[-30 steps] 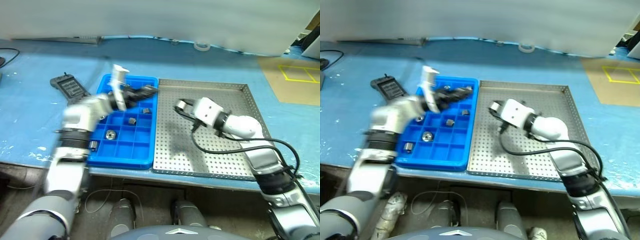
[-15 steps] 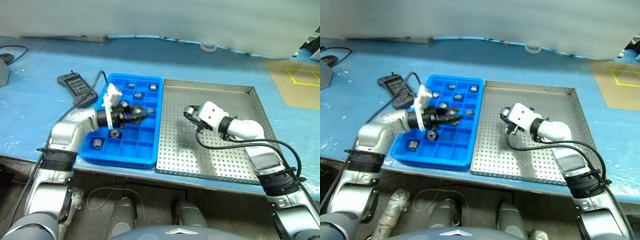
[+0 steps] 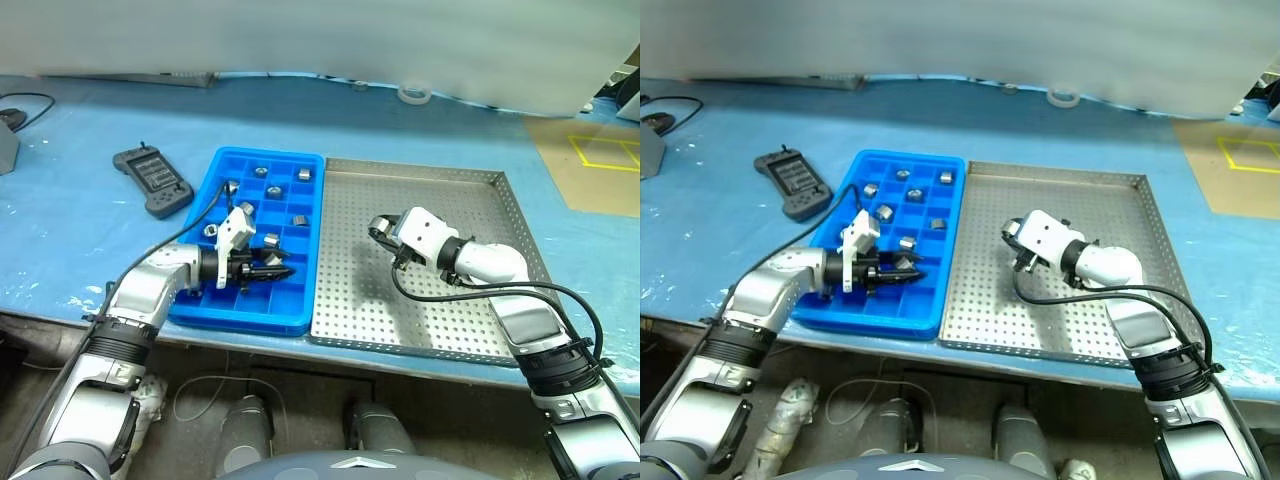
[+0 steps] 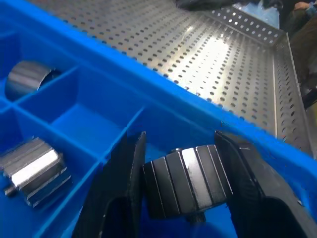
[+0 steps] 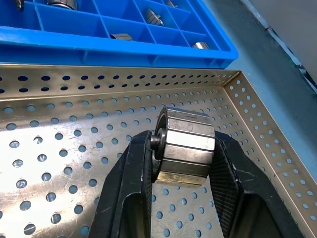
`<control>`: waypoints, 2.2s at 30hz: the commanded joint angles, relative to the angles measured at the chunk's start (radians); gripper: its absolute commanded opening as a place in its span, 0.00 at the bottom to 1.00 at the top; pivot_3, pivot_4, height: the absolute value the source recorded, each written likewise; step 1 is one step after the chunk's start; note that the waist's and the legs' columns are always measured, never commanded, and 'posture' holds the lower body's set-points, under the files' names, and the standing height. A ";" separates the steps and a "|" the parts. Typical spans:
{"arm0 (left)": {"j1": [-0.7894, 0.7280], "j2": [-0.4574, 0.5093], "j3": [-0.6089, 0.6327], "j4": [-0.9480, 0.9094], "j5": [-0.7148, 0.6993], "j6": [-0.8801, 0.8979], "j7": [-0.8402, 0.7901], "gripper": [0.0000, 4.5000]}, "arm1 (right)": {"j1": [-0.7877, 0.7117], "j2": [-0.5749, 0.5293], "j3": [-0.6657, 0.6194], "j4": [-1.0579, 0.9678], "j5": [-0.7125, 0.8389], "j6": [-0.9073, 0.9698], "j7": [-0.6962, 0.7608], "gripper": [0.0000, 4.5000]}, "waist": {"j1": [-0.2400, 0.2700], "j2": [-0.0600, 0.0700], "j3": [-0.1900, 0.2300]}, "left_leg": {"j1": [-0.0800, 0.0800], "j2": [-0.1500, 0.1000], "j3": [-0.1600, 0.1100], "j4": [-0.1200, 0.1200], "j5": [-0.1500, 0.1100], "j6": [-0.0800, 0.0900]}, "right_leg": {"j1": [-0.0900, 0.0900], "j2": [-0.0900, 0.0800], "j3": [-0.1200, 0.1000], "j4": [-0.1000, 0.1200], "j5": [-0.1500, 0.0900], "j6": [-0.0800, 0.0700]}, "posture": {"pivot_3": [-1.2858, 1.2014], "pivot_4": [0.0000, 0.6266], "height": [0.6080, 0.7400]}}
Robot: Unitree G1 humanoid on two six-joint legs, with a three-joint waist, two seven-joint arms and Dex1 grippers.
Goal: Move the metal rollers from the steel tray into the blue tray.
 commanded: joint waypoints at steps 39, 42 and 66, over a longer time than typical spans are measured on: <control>-0.198 0.162 0.304 -0.115 -0.165 0.245 0.109 0.90 | -0.170 0.123 0.135 0.044 0.109 -0.021 0.234 0.27 | -0.008 0.000 -0.004 | -0.007 0.000 -0.001 -0.006 0.003 -0.003 | -0.009 0.001 -0.003 0.002 0.002 0.003 | 0.50 0.24 1.00; -0.118 0.161 0.324 -0.211 -0.196 0.302 0.153 0.90 | -0.167 0.130 0.179 0.068 0.122 -0.031 0.305 0.27 | 0.006 -0.001 -0.004 | -0.009 0.000 -0.002 -0.006 0.003 -0.003 | -0.010 0.001 -0.005 0.002 0.002 0.003 | 0.51 0.24 1.00; 0.040 0.147 0.360 -0.366 -0.291 0.388 0.304 0.90 | -0.228 0.201 0.268 0.195 0.096 -0.138 0.436 0.27 | 0.044 -0.005 -0.006 | -0.004 0.002 -0.008 -0.006 0.007 -0.009 | -0.003 0.000 -0.016 0.001 0.002 0.003 | 0.55 0.24 1.00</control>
